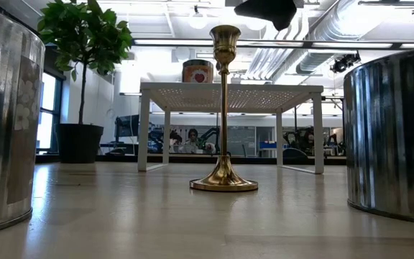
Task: Pick & Place candle stick holders
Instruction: Put the left gold candle holder on the shelf
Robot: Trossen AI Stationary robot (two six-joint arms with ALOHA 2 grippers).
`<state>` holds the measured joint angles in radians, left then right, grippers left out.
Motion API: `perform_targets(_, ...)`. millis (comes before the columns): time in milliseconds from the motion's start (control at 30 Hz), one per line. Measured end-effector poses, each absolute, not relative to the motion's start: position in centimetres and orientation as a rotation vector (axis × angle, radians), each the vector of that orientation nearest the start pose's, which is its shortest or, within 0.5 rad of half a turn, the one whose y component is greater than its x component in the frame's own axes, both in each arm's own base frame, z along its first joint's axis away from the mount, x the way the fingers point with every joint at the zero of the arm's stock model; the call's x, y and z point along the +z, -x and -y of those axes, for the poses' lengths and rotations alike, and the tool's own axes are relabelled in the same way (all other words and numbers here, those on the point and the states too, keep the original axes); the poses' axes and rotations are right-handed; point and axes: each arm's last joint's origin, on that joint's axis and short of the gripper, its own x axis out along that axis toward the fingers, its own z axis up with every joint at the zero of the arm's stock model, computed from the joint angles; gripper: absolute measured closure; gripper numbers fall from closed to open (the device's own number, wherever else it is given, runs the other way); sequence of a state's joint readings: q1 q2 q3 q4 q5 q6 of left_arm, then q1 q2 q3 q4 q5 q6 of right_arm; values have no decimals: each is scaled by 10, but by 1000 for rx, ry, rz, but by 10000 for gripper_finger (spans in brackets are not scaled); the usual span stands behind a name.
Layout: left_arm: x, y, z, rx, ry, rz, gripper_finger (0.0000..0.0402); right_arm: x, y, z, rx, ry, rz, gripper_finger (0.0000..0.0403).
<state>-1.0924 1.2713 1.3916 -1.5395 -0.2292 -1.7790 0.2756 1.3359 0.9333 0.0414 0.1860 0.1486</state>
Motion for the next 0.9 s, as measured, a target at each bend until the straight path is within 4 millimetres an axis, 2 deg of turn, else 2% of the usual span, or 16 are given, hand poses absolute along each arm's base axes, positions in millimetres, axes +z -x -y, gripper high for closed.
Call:
perform_targets(167, 363, -94, 163, 412, 599, -1198, 262, 286, -298, -80, 133, -46, -271, 57)
perform_targets(433, 376, -119, 145, 371, 523, -1142, 270, 267, -333, -83, 260, -49, -120, 57)
perform_targets(700, 392, -146, 116, 321, 420, -1120, 262, 260, -363, -85, 296, -31, -173, 57)
perform_targets(900, 407, -164, 96, 261, 364, -1044, 270, 268, -378, -87, 271, 20, -213, 57)
